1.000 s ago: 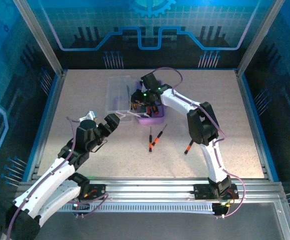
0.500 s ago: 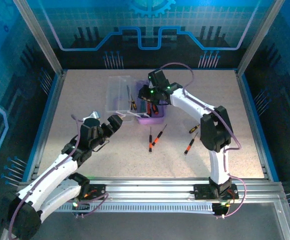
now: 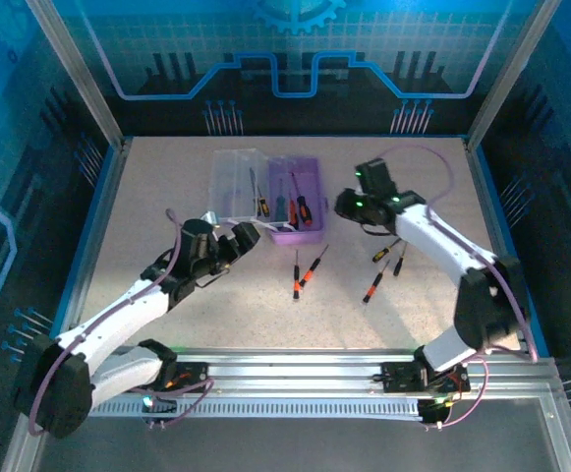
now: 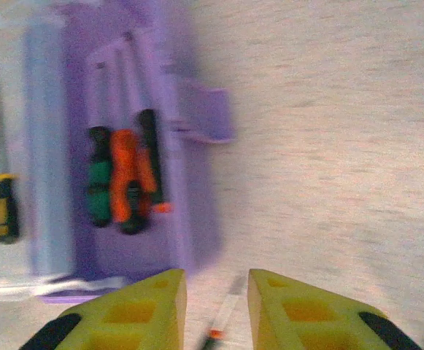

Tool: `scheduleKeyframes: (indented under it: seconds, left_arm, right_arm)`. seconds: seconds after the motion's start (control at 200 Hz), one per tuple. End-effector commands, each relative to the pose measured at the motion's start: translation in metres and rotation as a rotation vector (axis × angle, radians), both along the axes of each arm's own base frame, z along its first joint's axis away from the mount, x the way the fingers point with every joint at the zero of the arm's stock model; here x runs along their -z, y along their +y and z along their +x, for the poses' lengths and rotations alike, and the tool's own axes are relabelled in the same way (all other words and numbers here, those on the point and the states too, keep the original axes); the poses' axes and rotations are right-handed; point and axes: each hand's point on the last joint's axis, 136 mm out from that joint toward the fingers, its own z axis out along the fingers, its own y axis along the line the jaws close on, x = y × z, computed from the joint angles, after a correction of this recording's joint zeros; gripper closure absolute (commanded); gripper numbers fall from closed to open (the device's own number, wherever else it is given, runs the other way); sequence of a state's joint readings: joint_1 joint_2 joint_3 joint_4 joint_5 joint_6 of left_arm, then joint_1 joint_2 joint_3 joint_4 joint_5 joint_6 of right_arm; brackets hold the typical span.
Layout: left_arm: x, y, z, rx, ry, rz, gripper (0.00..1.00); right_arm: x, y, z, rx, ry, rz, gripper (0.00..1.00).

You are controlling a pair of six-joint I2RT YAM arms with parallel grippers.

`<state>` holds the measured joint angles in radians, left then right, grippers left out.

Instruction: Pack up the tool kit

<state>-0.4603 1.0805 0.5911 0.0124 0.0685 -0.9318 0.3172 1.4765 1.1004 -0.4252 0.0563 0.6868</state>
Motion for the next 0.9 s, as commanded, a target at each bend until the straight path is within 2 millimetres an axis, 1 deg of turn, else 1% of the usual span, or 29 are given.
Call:
scheduleKeyframes:
  seconds: [0.0,0.065,0.105,0.125,0.14,0.22,0.27,0.32,0.405,0.455,0.55,0.68,0.895]
  left_arm:
    - [-0.04,-0.027,0.006,0.096,-0.16,-0.001,0.01]
    - [-0.05,-0.036,0.007,0.118,-0.212,0.012,0.01]
    - [-0.056,-0.043,0.007,0.142,-0.237,0.017,0.01]
    - [-0.058,-0.047,0.006,0.156,-0.245,0.021,0.01]
    - [-0.059,-0.05,0.006,0.166,-0.25,0.023,0.01]
    - [-0.058,-0.068,0.004,0.223,-0.246,0.021,0.01]
    - [-0.055,-0.082,-0.001,0.276,-0.241,0.012,0.01]
    - [-0.051,-0.093,-0.004,0.319,-0.232,0.013,0.01]
    - [-0.041,-0.103,-0.008,0.362,-0.202,0.026,0.01]
    - [-0.035,-0.105,-0.009,0.374,-0.18,0.029,0.01]
    - [-0.031,-0.106,-0.012,0.39,-0.158,0.032,0.01]
    - [-0.021,-0.102,-0.013,0.379,-0.139,0.055,0.01]
    - [-0.02,-0.104,-0.012,0.381,-0.135,0.058,0.01]
  right_arm:
    - [0.033,-0.052,-0.033,0.069,0.113,-0.081,0.69]
    - [0.044,-0.072,-0.047,0.11,0.145,-0.077,0.69]
    - [0.049,-0.084,-0.055,0.14,0.155,-0.089,0.68]
    - [0.047,-0.088,-0.055,0.153,0.148,-0.09,0.67]
    - [0.054,-0.092,-0.062,0.162,0.165,-0.095,0.67]
    - [0.064,-0.109,-0.071,0.219,0.18,-0.09,0.63]
    - [0.069,-0.117,-0.073,0.241,0.185,-0.086,0.63]
    - [0.078,-0.123,-0.075,0.258,0.206,-0.088,0.63]
    - [0.093,-0.128,-0.077,0.264,0.267,-0.097,0.63]
    - [0.101,-0.128,-0.079,0.264,0.301,-0.102,0.63]
    - [0.112,-0.129,-0.08,0.266,0.324,-0.105,0.62]
    - [0.12,-0.127,-0.075,0.248,0.341,-0.102,0.62]
    - [0.132,-0.129,-0.075,0.232,0.388,-0.127,0.63]
